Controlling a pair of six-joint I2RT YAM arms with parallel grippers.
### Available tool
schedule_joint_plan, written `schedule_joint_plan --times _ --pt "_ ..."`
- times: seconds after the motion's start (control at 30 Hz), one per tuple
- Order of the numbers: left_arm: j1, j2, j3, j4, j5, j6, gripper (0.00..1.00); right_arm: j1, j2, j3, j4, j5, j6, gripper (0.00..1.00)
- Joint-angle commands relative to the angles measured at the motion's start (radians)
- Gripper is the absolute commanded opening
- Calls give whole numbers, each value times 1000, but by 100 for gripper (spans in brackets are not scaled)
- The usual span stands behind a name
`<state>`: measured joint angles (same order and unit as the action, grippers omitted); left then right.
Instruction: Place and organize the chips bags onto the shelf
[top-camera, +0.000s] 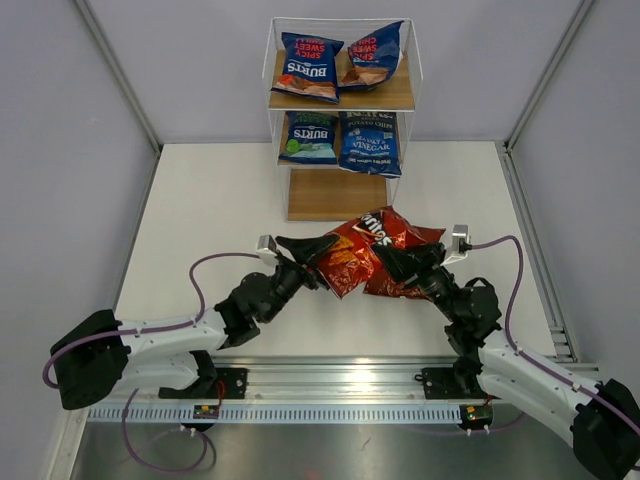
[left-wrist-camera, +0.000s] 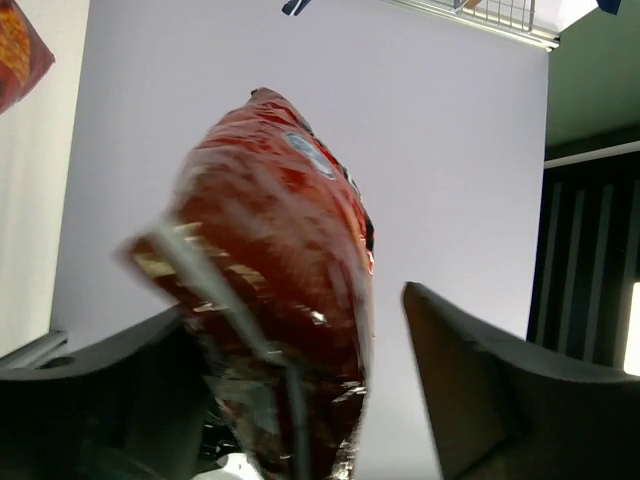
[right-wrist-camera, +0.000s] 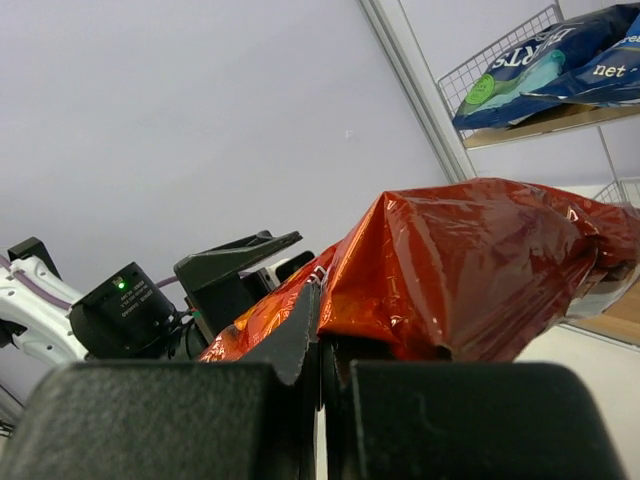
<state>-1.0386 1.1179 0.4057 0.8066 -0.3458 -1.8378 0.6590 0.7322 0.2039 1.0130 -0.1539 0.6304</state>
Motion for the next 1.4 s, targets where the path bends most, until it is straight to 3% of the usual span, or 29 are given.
schedule_joint_plan --times 0.0,0.07,0.13,0.3,0.33,0.43,0.47,0.5,0.53,0.57,0.87,1.0,1.17,1.27,1.37 --pt "-6 -10 42 91 -53 29 71 4 -27 -14 91 -19 -8 0" --pt "-11 2 41 108 -59 41 45 4 -30 -18 85 -13 -6 0" --pt "-12 22 41 123 -53 38 32 4 -39 -23 79 0 -5 0" --pt "-12 37 39 148 -55 78 32 4 -85 -21 12 39 -17 2" --pt "-12 28 41 137 -68 93 32 4 -97 -21 -5 59 -18 17" --pt "-12 -15 38 73 -134 188 31 4 -181 11 -181 127 -37 40" --pt "-12 -29 33 7 -157 224 31 4 -232 38 -311 178 -50 57" --pt "-12 -41 28 -19 -183 238 31 4 -259 52 -377 212 -55 57" --pt "-14 -62 22 -33 -238 259 30 5 -287 67 -448 247 -55 72" --pt "-14 -69 13 -46 -261 288 29 5 -313 100 -578 281 -60 76" --pt "-12 11 -41 2 -456 379 33 4 -563 225 -981 412 -132 80" --pt "-2 176 -45 253 -512 517 34 4 -619 290 -1103 433 -158 81" --pt "106 362 19 443 -380 601 33 4 -668 342 -1220 442 -185 81" --pt "123 451 57 644 -369 695 32 4 -700 358 -1265 471 -189 81" --pt "152 500 103 605 -361 686 32 5 -715 359 -1265 472 -182 80"
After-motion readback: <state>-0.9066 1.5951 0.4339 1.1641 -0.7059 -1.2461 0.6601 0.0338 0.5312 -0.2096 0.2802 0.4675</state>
